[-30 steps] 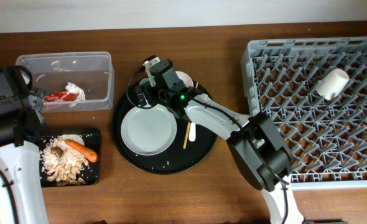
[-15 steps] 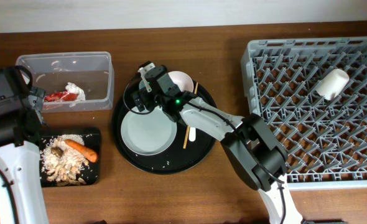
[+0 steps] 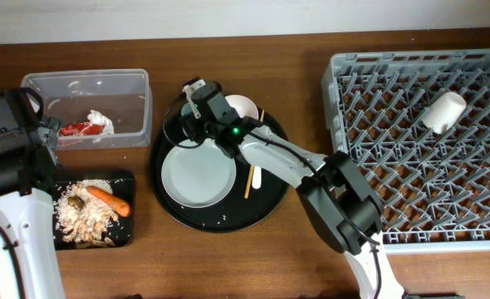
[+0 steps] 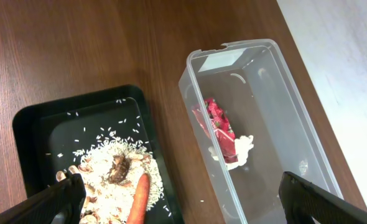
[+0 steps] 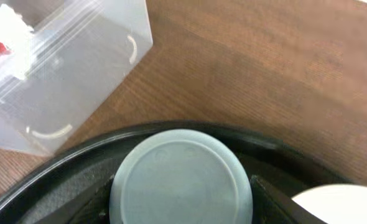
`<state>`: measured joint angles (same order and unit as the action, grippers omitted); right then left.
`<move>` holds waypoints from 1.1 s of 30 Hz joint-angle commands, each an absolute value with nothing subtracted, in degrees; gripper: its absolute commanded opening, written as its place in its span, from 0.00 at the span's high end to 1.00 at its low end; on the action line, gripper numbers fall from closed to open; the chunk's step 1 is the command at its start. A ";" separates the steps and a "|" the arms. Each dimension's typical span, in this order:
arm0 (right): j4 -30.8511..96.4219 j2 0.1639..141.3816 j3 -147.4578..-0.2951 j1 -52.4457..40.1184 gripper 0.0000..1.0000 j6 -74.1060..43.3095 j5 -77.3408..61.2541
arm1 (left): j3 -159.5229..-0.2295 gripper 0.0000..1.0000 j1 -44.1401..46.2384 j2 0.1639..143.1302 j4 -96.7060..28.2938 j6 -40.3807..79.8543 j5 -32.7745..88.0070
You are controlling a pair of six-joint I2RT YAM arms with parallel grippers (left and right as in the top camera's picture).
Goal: Sort waste into correct bins and load items into the dishwasher rack
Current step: 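Carry the blue cup to the rack and place it upside down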
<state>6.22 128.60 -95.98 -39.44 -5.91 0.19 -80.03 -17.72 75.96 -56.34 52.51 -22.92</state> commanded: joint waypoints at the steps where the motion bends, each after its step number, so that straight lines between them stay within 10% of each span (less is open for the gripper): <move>1: 9.82 127.76 -102.39 -37.21 0.40 -6.26 0.84 | -79.85 0.01 -17.96 76.05 -56.29 53.08 -23.20; 10: 29.08 121.16 -117.58 -26.79 0.40 -6.44 0.67 | -79.88 0.01 -17.96 76.05 -56.29 53.10 -23.20; 21: 48.84 105.95 -126.69 8.36 0.39 -5.96 0.05 | -79.85 0.01 -17.91 76.05 -56.29 53.08 -23.29; 26: 58.50 109.56 -126.65 29.56 0.39 -3.38 0.05 | -79.85 0.01 -17.91 76.05 -56.31 53.10 -23.29; 33: 64.97 122.39 -126.54 36.40 0.35 -3.40 0.91 | -79.88 0.01 -17.91 76.05 -56.29 53.08 -23.29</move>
